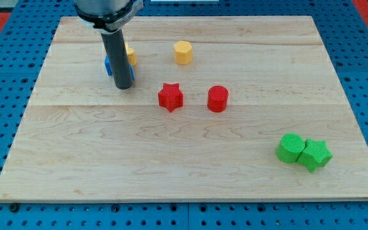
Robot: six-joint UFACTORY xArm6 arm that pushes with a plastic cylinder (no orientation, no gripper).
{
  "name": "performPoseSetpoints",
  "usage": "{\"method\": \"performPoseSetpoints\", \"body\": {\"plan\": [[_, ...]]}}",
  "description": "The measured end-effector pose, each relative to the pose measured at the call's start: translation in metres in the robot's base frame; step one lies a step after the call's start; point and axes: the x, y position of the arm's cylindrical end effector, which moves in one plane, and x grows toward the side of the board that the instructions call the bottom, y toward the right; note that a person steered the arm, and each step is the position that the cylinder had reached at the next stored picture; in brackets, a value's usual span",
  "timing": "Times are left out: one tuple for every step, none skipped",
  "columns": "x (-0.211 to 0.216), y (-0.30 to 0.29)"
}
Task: Move the yellow hexagon to the right side
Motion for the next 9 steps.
{"method": "performPoseSetpoints", "body": {"plan": [[-0.015, 0.006], [-0.019, 0.017], [-0.021, 0.035], [-0.039, 0.082], [-0.059, 0.116], [-0.060, 0.117], [-0.060, 0.095], [-0.070, 0.072], [-0.085, 0.083]]}}
